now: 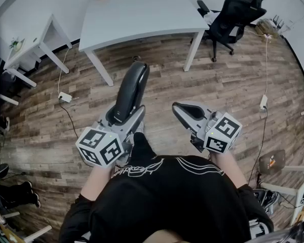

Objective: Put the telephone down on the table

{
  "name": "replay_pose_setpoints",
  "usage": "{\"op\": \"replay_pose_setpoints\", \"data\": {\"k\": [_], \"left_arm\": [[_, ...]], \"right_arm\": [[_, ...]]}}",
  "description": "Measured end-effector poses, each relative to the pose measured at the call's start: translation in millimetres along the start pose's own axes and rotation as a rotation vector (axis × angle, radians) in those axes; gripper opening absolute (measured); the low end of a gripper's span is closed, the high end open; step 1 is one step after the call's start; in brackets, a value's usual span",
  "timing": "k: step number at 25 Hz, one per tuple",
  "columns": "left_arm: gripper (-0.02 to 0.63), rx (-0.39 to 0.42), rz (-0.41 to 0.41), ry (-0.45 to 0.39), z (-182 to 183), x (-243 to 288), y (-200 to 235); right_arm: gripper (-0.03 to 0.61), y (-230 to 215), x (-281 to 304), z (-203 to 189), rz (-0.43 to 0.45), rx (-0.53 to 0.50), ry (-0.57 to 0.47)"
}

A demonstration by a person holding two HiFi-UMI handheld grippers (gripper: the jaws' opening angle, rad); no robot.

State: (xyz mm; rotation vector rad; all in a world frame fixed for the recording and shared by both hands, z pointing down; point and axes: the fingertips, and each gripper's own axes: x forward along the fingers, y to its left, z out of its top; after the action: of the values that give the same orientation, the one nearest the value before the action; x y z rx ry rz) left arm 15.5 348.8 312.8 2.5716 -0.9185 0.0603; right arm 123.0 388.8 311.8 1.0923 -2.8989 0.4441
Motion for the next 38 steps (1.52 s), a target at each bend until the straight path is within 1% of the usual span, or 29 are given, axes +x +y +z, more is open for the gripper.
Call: {"op": "replay_pose_setpoints", "data": {"k": [8, 15, 18, 21, 27, 33, 38], "left_arm": [[0.285, -0.004, 0.008, 0.007, -3, 7, 5], [0.285, -0.032, 0.012, 0.019, -1, 18, 33], [0.285, -0.036, 0.013, 0.025, 4, 25, 52], [0.285, -0.035, 0.016, 0.026, 13, 37, 79], [0.285, -0.055, 0.014, 0.058, 31, 72, 137], [0.285, -0.061, 0.019, 0.079, 65, 102, 209], [0.285, -0.053, 0.049, 0.058, 100, 118, 275]], "right_arm": [[0.037, -10, 7, -4, 0.008, 0.029, 0.003], [0.037, -26, 35, 1, 0.037, 0.103, -0.016], [0.037, -36, 52, 2, 0.039, 0.111, -0.009], [0.038, -54, 77, 2, 0.019, 0.097, 0.012], [0.037, -98, 131, 10, 0.003, 0.12, 0.039], [0.037, -141, 205, 31, 0.004, 0.142, 0.06], [0.037, -168, 271, 54, 0.028, 0.119, 0.084]]}}
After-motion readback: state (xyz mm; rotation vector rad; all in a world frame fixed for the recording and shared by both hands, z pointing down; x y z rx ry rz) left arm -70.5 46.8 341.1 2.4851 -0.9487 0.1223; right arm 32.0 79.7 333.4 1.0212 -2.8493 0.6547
